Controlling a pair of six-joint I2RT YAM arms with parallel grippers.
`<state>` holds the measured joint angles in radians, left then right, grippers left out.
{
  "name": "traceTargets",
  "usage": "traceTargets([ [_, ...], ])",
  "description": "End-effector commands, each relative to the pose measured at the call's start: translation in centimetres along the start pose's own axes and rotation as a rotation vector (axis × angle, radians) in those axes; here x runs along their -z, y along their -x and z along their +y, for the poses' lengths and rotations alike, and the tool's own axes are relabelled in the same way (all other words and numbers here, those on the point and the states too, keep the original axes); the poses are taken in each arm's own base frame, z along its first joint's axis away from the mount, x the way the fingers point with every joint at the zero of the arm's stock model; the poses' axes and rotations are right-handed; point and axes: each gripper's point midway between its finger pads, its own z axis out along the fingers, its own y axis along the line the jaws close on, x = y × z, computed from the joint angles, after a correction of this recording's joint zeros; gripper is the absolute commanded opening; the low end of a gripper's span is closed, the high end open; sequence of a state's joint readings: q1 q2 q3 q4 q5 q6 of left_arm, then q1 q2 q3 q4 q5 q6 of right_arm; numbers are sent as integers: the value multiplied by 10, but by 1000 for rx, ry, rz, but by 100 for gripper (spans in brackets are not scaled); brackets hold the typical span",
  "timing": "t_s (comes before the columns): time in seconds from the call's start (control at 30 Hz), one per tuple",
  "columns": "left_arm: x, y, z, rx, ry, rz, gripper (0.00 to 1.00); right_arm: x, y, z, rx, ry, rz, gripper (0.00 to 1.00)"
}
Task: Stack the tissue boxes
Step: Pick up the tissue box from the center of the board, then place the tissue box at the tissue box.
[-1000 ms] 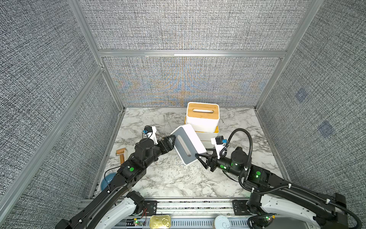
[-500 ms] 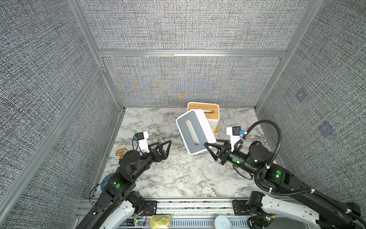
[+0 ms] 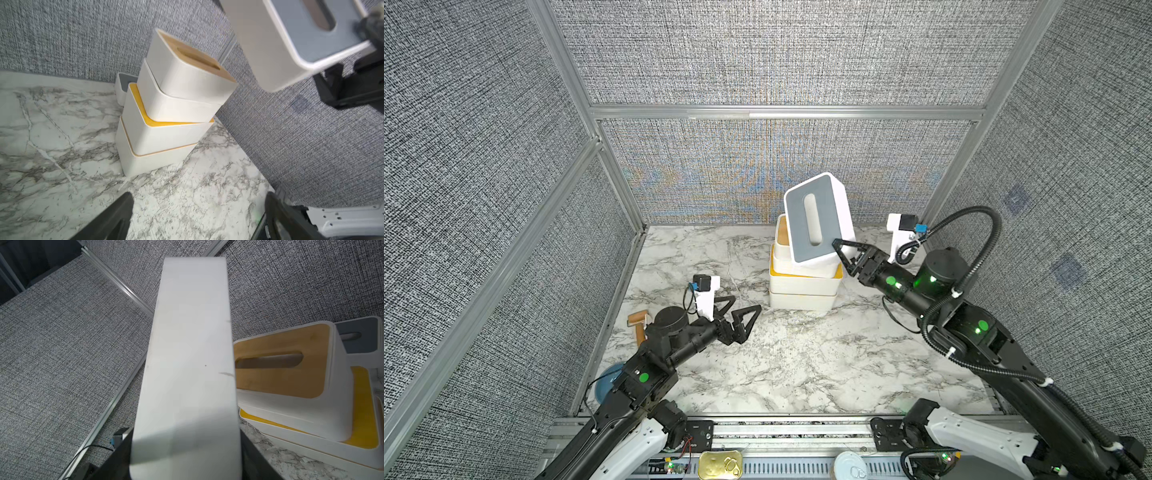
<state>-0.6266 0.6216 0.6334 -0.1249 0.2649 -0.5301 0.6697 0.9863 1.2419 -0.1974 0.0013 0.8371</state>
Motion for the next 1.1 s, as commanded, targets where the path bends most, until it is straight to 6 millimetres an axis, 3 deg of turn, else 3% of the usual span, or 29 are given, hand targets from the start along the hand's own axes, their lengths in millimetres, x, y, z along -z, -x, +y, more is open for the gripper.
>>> traceTargets([
  [0.0, 1, 7, -2, -48, -14, -49, 99, -9, 17, 9, -136, 58, -46, 9],
  [0.07, 2, 5, 8, -55, 26, -68, 99, -18, 21, 4, -192, 50, -68, 9],
  [0.2, 7, 5, 9, -53, 37, -82, 99, -36, 19, -10, -317, 40, -104, 9],
  [0.53, 5, 2, 19, -42, 85, -77, 99, -44, 16, -39, -493, -41, -166, 9],
  [1.07, 6, 2, 19, -43, 80, -81, 99, -73, -6, -48, -576, -31, -112, 9],
])
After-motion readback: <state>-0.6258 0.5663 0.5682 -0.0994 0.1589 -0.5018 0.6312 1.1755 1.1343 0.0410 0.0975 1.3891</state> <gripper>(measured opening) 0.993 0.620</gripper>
